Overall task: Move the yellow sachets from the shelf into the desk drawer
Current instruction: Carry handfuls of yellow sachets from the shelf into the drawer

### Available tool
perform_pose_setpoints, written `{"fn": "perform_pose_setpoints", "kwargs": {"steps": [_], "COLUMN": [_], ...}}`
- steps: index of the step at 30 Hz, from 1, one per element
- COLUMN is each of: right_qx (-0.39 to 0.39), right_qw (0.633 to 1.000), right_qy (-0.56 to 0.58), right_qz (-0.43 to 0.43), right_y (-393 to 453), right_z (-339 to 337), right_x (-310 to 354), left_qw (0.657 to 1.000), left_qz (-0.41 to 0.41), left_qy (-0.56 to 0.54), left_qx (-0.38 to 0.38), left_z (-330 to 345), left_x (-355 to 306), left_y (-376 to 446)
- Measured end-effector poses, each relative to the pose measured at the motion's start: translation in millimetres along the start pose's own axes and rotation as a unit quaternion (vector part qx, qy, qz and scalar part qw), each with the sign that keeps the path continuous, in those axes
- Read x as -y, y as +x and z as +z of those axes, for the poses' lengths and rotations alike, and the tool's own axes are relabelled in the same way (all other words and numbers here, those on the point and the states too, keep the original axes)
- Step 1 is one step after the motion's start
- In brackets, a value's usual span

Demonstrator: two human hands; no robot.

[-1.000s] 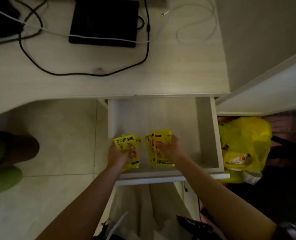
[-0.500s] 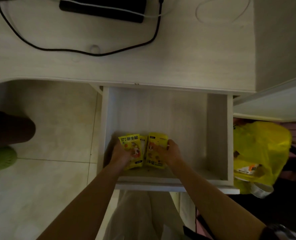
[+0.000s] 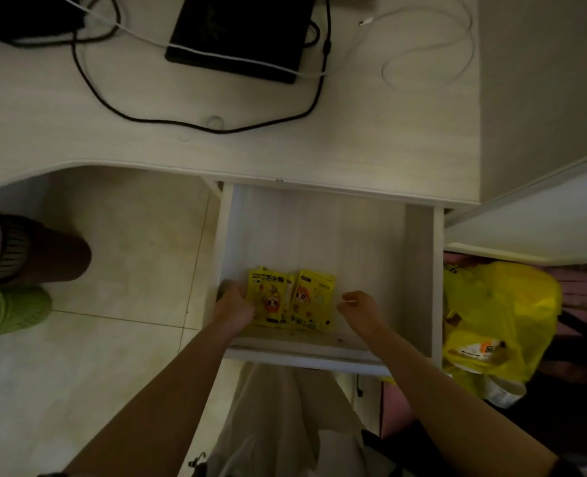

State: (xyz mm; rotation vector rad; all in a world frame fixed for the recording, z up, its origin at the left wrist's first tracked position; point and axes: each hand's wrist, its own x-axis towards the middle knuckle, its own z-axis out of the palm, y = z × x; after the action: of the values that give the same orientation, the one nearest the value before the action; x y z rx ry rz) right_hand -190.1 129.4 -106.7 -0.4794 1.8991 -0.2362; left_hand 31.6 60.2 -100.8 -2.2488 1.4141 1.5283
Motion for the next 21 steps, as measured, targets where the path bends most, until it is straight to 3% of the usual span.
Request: {"fn": "perform_pose_setpoints", "kwargs": {"steps": [6,11,16,21], "right_qx": [0.006,0.038,0.039,0.050], "right_qw": [0.994,0.974,0.934,0.877], "right_qy": [-0.079,-0.167,-0.258,-0.340], "right_qz": [-0.076,-0.151,-0.243,-0.336], "right_y": [-39.2,-76.5,-108.0,-145.8], "right_z": [-9.9,10.9,51.7,104.5], "right_x": [20.2,50.9,82.7,110.4], "left_qw": [0.997,0.993,0.983,0.973], "left_qz": [0.069,0.078,0.073,0.071], "left_qy": [-0.007,-0.034,-0.094,-0.082], "left_qx": [-0.034,-0.084,-0.136,-0.203], "left_z": [-21.0,-45.4,-75.3,-105.8], "left_x": [-2.0,15.0,43.5,92.4], "left_y": [-46.9,-74.9,-100.5,-125.0]}}
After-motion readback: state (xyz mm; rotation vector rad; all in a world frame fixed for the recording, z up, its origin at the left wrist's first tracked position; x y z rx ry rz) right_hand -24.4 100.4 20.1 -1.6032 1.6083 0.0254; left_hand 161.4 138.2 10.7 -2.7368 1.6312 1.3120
